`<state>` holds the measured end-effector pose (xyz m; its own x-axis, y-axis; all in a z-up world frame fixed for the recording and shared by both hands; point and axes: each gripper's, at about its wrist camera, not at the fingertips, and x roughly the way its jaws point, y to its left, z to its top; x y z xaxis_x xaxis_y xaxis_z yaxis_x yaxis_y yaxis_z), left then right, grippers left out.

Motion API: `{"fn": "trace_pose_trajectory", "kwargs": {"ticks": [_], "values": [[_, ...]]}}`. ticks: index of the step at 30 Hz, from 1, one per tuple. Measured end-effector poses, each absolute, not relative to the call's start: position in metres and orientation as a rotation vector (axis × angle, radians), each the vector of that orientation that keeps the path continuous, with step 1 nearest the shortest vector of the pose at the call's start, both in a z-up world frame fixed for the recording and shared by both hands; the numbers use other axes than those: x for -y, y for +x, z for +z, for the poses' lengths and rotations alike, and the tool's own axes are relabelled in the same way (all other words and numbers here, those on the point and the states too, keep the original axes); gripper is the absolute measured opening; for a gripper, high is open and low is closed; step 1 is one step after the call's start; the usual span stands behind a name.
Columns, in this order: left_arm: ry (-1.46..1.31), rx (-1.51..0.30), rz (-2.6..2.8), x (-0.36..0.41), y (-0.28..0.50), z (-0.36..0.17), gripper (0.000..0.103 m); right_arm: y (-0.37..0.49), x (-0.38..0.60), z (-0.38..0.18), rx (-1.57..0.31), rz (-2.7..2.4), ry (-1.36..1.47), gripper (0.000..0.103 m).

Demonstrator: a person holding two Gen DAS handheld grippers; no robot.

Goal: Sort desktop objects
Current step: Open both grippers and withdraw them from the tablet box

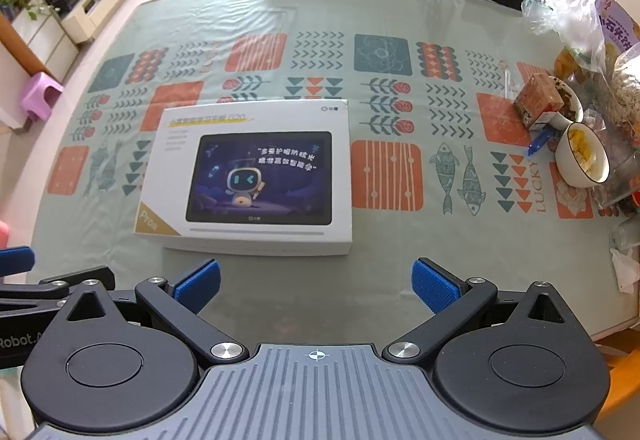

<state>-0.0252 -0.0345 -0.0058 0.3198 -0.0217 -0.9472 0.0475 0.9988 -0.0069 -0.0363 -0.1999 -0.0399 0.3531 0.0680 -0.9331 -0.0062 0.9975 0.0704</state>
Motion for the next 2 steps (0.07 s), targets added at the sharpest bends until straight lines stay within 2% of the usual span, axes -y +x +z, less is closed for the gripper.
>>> {"fn": "trace_pose_trajectory", "kwargs": {"ticks": [2], "values": [[0.027, -1.241, -0.049, 0.0351, -0.0265, -0.0048, 0.103, -0.0369, 0.1999, -0.0403, -1.211, 0.047, 0.059, 0.103]]}}
